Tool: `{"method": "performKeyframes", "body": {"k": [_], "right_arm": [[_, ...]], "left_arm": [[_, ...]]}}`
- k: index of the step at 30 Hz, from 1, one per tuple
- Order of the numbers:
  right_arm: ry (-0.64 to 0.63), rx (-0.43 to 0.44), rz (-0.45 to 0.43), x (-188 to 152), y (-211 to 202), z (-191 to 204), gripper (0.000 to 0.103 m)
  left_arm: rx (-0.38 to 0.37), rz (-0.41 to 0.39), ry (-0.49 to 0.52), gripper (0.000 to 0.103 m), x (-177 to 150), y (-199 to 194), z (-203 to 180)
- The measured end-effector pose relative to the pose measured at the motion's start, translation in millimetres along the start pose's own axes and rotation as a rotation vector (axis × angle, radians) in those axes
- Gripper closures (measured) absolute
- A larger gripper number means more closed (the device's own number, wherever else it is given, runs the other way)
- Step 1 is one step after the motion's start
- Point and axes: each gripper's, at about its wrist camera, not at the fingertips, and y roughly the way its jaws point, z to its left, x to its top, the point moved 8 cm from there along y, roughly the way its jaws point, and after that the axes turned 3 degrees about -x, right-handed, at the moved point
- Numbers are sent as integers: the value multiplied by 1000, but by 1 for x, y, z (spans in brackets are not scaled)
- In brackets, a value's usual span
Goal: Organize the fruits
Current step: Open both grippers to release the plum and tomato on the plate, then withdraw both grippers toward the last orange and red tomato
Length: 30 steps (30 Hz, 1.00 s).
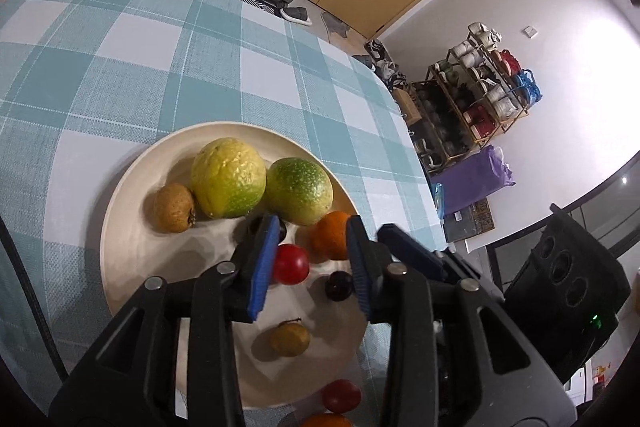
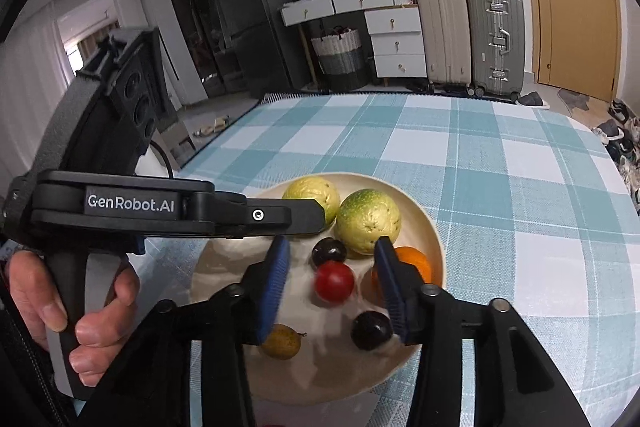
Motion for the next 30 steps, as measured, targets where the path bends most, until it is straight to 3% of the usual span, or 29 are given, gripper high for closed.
{"method": "performKeyframes", "body": {"k": [6,9,16,30], "right_arm": [[28,-17,-36,0,-22,-9,42],[43,-23,-42,-4,-31,-14,39],[69,-39,-48,-15,-50,-16,26],[69,-41,-93,-20,-90,-2,16]], "left_arm": [[25,4,26,71,-12,-12,-8],[53,10,48,59,-22,-18,-11],[141,-8,123,53,-40,-38,-18],[259,-72,233,42,-63,-80,-40]]}}
